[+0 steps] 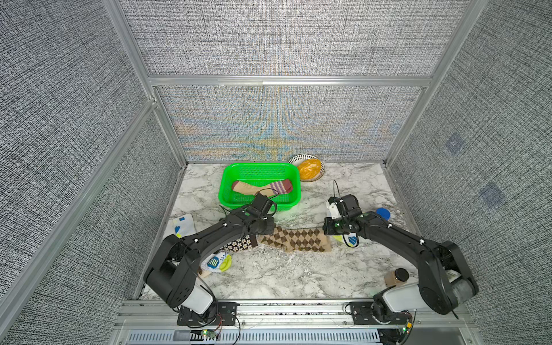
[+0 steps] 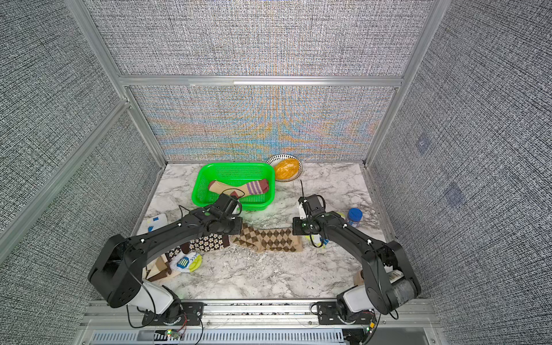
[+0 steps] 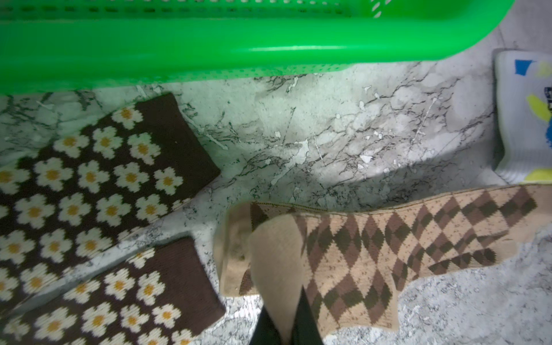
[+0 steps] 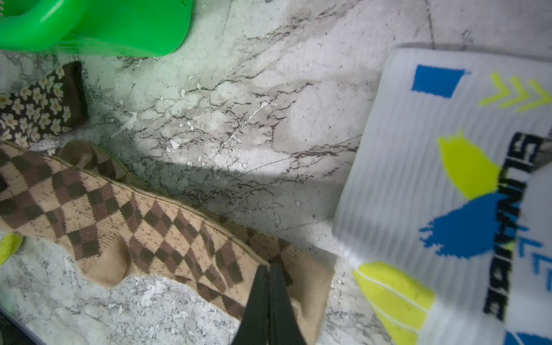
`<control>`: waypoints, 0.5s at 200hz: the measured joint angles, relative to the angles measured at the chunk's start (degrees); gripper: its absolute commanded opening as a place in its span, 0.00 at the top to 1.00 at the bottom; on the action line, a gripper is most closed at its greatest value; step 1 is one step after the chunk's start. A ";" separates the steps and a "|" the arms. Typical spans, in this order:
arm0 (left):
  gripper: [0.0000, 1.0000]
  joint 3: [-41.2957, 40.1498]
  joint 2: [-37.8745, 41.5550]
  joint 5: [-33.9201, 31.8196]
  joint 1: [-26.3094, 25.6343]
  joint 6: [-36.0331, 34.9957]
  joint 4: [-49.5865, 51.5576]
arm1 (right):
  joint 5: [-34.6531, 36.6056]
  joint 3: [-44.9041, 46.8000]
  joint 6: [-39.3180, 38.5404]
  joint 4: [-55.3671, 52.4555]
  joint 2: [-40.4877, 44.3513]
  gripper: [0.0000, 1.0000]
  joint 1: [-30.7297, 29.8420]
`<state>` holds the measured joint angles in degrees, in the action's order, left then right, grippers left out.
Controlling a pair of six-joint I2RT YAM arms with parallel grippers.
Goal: Place the socks together as a pair
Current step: Flatten out the sock.
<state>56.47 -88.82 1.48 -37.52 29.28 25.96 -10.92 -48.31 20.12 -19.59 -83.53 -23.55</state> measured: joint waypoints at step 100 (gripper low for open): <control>0.25 -2.40 -2.10 -1.33 0.26 -0.79 -0.31 | -1.86 6.05 -0.37 2.62 4.55 0.42 1.05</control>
<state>54.06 -90.91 0.14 -37.26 28.49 25.65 -12.78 -42.26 19.75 -16.97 -78.98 -22.50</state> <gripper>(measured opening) 0.740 0.565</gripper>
